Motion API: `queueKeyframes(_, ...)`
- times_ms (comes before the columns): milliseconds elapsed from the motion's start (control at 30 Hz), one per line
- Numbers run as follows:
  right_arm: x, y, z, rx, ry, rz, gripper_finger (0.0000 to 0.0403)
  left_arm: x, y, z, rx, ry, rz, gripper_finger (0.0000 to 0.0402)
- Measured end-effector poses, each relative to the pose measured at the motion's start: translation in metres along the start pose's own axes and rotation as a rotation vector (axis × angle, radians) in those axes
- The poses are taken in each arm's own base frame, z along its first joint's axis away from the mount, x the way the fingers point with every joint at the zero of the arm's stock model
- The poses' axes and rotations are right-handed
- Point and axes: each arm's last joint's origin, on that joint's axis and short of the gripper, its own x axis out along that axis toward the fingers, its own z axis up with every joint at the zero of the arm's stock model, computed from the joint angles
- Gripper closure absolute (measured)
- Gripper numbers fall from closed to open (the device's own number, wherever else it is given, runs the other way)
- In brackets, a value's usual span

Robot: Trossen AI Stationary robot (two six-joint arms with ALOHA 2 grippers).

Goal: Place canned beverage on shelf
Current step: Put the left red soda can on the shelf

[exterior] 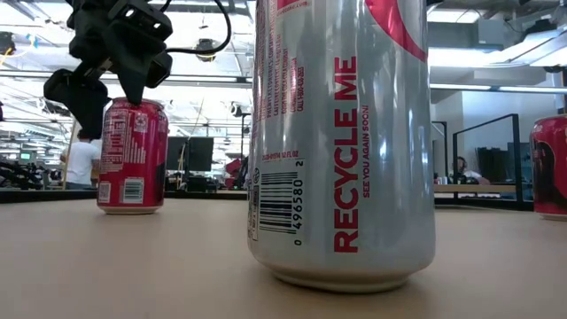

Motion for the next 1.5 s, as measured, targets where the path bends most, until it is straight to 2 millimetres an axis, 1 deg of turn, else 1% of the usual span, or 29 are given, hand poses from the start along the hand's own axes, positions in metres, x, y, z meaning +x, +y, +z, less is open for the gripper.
queueKeyframes(167, 0.0, 0.0, 0.001, 0.021, 0.0, 0.001, 0.0339, 0.0, 0.0, 0.002, 0.085, -0.004, -0.005, 0.0024)
queueKeyframes(267, 0.0, -0.003, 0.007, 0.062, -0.018, -0.006, 0.0339, -0.001, -0.001, 0.005, 0.146, 0.006, -0.042, 0.0024)
queueKeyframes(400, 0.0, -0.005, 0.014, 0.067, -0.018, -0.005, 0.0339, -0.002, -0.005, 0.009, 0.19, 0.017, -0.111, 0.0024)
queueKeyframes(533, -0.001, -0.008, 0.022, 0.089, -0.007, -0.001, 0.0339, -0.01, -0.009, 0.014, 0.202, 0.017, -0.141, 0.0024)
queueKeyframes(633, -0.001, -0.008, 0.023, 0.088, 0.002, 0.002, 0.0339, -0.019, -0.016, 0.017, 0.237, -0.008, -0.153, 0.0024)
queueKeyframes(800, -0.001, -0.008, 0.024, 0.089, 0.0, 0.001, 0.0339, -0.034, -0.021, 0.019, 0.323, -0.071, -0.083, 0.0024)
queueKeyframes(900, -0.001, -0.008, 0.023, 0.089, 0.001, 0.002, 0.0339, -0.039, -0.025, 0.02, 0.455, -0.12, -0.058, 0.0024)
queueKeyframes(1033, -0.001, -0.008, 0.023, 0.107, 0.006, 0.004, 0.0339, -0.036, -0.028, 0.017, 0.721, -0.161, -0.044, 0.0024)
queueKeyframes(1100, -0.001, -0.008, 0.023, 0.11, 0.009, 0.006, 0.0339, -0.033, -0.03, 0.016, 0.808, -0.177, -0.053, 0.0024)
queueKeyframes(1200, -0.002, -0.006, 0.022, 0.103, 0.019, 0.014, 0.0339, -0.031, -0.029, 0.016, 0.823, -0.199, -0.029, 0.0024)
queueKeyframes(1400, -0.002, -0.006, 0.021, 0.096, 0.026, 0.016, 0.0339, -0.032, -0.028, 0.019, 0.79, -0.278, 0.06, 0.0024)
queueKeyframes(1500, -0.002, -0.006, 0.021, 0.093, 0.034, 0.018, 0.0339, -0.033, -0.031, 0.023, 0.794, -0.298, 0.008, 0.0024)
